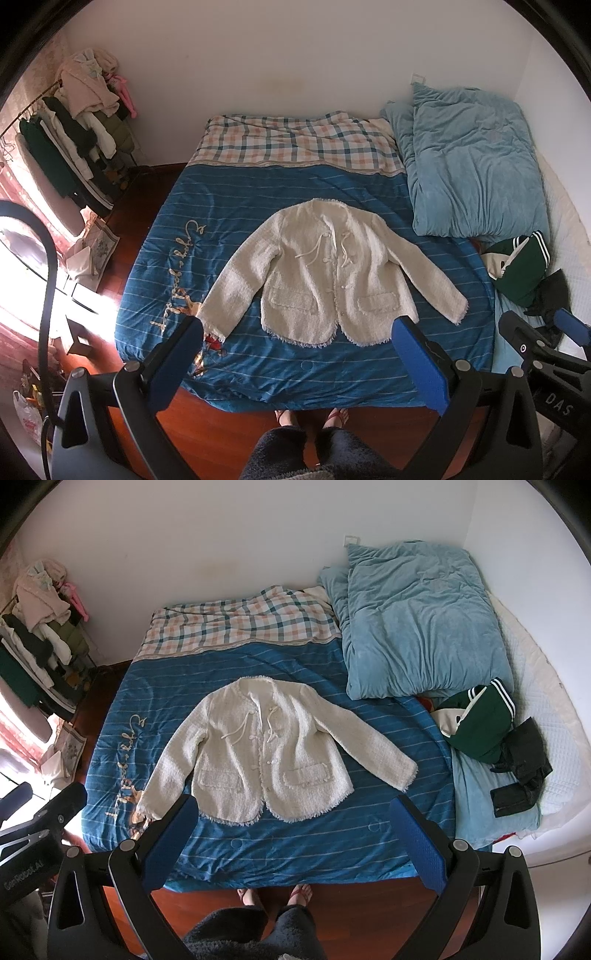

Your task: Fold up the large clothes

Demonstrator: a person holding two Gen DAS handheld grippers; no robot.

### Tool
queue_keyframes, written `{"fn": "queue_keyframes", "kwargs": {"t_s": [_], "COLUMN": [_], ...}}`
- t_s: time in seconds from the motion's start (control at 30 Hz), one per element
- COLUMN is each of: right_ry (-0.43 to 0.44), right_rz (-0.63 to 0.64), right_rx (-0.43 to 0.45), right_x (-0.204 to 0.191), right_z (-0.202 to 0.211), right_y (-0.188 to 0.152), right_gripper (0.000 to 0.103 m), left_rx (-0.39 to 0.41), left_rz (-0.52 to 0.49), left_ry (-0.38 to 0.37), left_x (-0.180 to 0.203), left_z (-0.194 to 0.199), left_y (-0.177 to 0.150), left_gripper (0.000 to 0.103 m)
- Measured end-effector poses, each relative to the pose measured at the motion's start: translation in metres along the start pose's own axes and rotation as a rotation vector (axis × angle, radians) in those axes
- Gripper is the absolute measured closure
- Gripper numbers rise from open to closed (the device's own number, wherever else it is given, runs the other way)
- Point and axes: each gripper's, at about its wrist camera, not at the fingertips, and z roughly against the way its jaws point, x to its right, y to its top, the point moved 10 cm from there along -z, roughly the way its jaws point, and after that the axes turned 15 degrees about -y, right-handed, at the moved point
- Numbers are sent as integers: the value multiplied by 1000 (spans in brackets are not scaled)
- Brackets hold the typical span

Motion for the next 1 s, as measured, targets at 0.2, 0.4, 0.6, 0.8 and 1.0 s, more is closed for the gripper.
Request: {"fn": "queue_keyframes", "kwargs": {"t_s": [0.2, 0.4, 0.6, 0.8, 1.0], "right_ry": [-2, -1, -2, -1, 3], "right_rz": [3, 0, 1, 2, 3], "right_rx": [1, 0, 0, -2, -3], "right_x": [0, 1, 1, 1, -3], "right_z": [-1, -2, -3, -5, -7], "right_y": [1, 2, 2, 3, 1], "right_gripper": [0, 0, 0, 0, 0], "left_rx": [0, 3, 0, -3, -8], "left_rz": [3, 2, 4, 5, 5], "left_ry": [-3, -3, -8, -8, -8], "left_x": [0, 4, 10, 22, 28], "left_z": [0, 7, 6, 1, -2], "left_y": [0, 4, 8, 8, 5], "left_gripper": [0, 0, 0, 0, 0]}}
